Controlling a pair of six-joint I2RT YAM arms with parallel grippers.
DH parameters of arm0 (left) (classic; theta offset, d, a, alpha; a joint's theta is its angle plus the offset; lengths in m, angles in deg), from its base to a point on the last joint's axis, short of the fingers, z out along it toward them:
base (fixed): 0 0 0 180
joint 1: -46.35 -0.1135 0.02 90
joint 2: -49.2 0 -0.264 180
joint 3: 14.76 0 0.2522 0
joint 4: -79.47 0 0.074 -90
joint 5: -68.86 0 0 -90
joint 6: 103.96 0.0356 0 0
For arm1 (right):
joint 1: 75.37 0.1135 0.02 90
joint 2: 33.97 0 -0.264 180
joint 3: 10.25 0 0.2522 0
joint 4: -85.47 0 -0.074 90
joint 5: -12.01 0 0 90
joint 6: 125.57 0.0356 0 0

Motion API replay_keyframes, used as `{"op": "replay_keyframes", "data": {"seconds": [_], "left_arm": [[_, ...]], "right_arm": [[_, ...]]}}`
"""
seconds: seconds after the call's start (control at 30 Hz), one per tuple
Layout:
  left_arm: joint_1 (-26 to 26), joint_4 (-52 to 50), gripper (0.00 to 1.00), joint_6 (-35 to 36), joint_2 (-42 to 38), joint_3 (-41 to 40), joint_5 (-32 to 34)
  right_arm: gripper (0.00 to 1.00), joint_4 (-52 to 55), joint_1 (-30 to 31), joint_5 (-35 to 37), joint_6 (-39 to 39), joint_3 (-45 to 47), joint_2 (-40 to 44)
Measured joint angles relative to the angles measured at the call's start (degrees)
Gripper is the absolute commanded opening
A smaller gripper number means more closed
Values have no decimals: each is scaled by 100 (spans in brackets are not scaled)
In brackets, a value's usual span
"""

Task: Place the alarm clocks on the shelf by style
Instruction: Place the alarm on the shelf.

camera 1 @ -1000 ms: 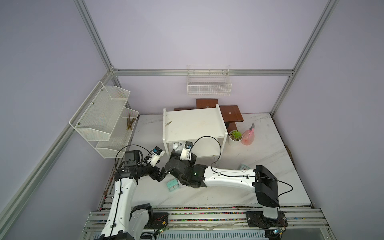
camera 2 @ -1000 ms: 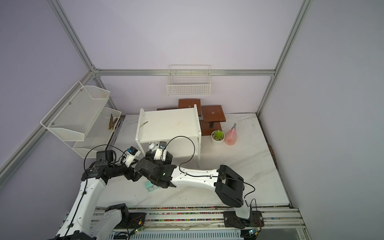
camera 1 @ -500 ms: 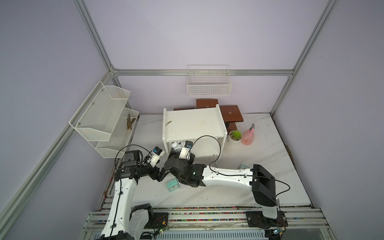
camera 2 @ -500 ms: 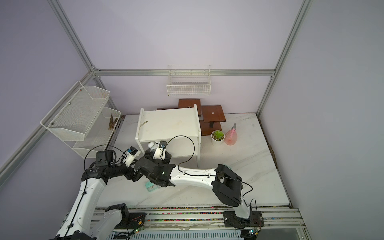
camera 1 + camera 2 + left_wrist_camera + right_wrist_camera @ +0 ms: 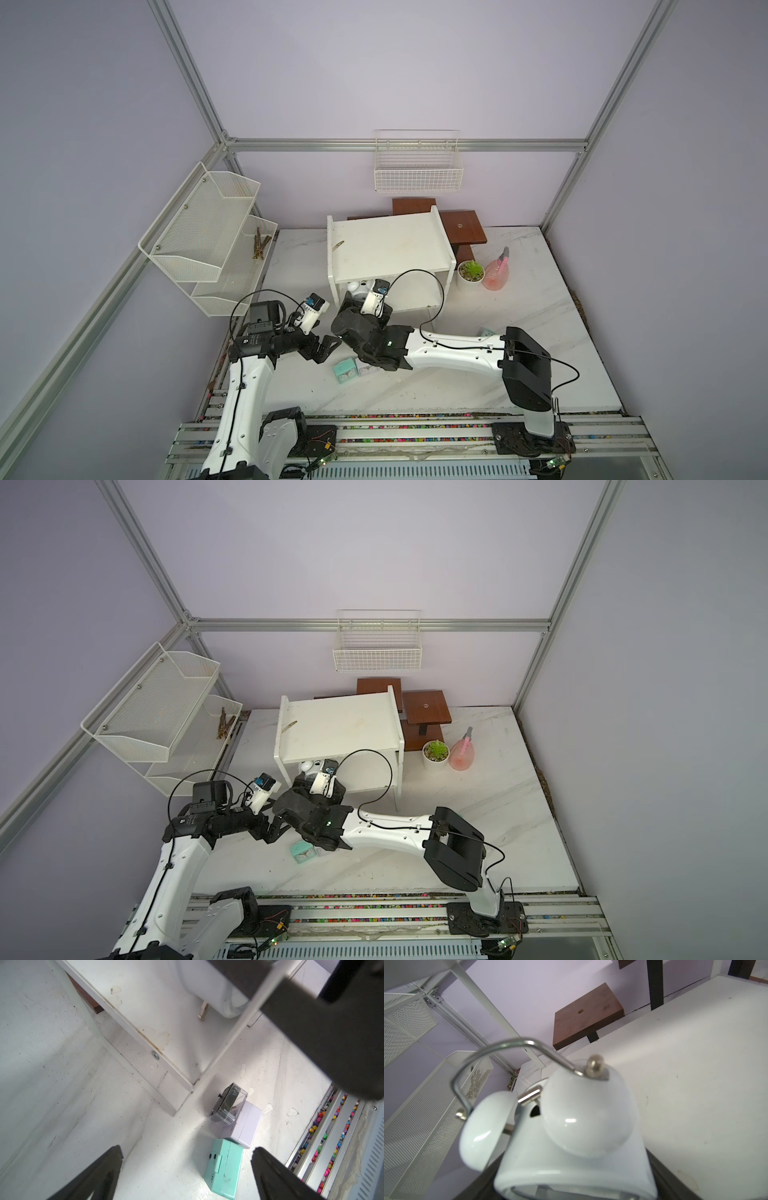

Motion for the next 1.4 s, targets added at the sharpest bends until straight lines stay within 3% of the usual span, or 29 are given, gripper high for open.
{"op": "replay_keyframes", "data": {"seconds": [0.17,1.1,1.4], "left_arm": [[0,2,100,-2,0,0,2],[0,13,100,-2,-15,0,-52],[0,-291,100,66,-160,55,28]], "right_arm": [[100,-2,-39,4,-2,61,0],[100,-262,149,-638,-791,962,960],[100,555,267,-1176,-494,1825,2094]]}}
